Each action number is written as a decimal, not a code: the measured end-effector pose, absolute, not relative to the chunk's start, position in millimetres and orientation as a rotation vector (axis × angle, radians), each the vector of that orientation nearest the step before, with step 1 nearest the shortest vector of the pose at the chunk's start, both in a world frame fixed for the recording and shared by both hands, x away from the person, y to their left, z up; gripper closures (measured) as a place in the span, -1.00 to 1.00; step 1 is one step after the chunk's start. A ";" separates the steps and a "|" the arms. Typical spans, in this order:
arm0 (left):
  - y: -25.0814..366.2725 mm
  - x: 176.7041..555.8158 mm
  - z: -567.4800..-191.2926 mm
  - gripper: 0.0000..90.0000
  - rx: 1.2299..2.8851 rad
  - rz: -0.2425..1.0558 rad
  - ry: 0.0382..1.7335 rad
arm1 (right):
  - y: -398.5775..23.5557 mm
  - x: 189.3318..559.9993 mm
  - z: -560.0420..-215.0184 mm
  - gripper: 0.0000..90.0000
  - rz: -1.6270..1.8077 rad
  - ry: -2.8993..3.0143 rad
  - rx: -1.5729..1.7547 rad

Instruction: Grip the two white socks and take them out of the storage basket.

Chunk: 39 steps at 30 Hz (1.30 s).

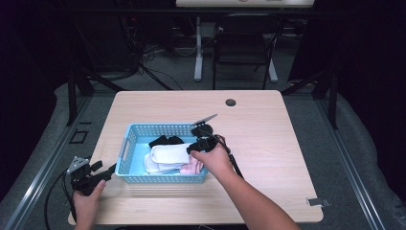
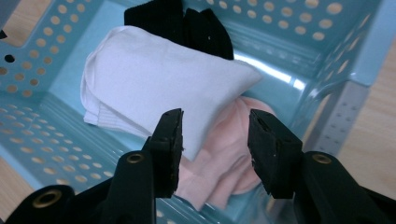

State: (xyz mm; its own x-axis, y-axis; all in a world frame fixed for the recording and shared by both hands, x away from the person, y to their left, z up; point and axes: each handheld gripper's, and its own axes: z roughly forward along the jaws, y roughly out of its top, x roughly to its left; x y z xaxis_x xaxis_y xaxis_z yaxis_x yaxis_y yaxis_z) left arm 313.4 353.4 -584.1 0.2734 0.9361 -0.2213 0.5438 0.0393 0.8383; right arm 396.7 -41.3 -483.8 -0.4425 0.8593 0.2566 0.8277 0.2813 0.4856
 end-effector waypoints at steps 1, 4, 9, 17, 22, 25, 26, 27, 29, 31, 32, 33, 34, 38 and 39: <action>353.4 313.4 -584.1 -0.44 1.626 0.537 1.389 | -39.5 400.4 -484.9 0.23 0.861 2.498 1.649; 353.4 313.5 -583.9 -0.44 1.627 0.538 1.387 | -32.1 408.3 -491.3 0.20 0.805 2.521 1.729; 353.5 313.4 -583.6 -0.44 1.630 0.538 1.385 | -21.4 416.5 -502.0 0.24 0.764 2.545 1.800; 353.0 313.3 -583.3 -0.45 1.630 0.543 1.383 | -17.3 426.3 -514.3 0.23 0.704 2.557 1.894; 352.2 313.7 -583.8 -0.44 1.622 0.545 1.381 | -15.7 428.3 -517.5 0.17 0.685 2.576 1.915; 352.3 313.6 -583.7 -0.44 1.621 0.545 1.381 | -13.2 429.3 -518.7 0.26 0.705 2.564 1.890; 352.4 313.7 -583.7 -0.45 1.621 0.545 1.380 | -12.7 429.3 -518.2 0.32 0.718 2.558 1.874; 352.4 313.8 -583.8 -0.44 1.621 0.544 1.381 | -12.6 429.3 -517.7 0.40 0.727 2.553 1.852; 352.3 313.9 -583.9 -0.45 1.621 0.543 1.381 | -12.6 429.0 -516.4 0.56 0.741 2.547 1.818; 352.2 313.9 -583.9 -0.44 1.621 0.543 1.381 | -11.3 427.0 -514.3 0.72 0.752 2.535 1.773; 352.7 313.7 -583.4 -0.44 1.628 0.538 1.383 | -10.4 425.6 -513.1 0.79 0.763 2.529 1.753; 352.4 313.8 -583.7 -0.44 1.623 0.542 1.381 | -10.1 424.4 -511.3 0.84 0.780 2.534 1.729; 352.5 313.8 -583.5 -0.45 1.626 0.540 1.383 | -8.4 421.2 -507.3 0.88 0.814 2.525 1.672; 351.7 314.1 -583.9 -0.44 1.625 0.543 1.379 | -5.7 414.8 -500.8 0.90 0.877 2.504 1.574; 351.9 314.0 -583.5 -0.44 1.631 0.539 1.381 | -4.5 412.5 -498.6 0.90 0.908 2.490 1.552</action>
State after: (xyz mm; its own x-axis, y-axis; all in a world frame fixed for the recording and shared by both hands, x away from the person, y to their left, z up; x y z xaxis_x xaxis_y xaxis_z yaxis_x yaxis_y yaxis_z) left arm 314.0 351.9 -583.5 0.2798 0.9352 -0.2169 0.5411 0.0330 0.8403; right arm 412.5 -4.5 -498.6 -0.4875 0.8391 0.2414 0.7974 0.3153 0.5145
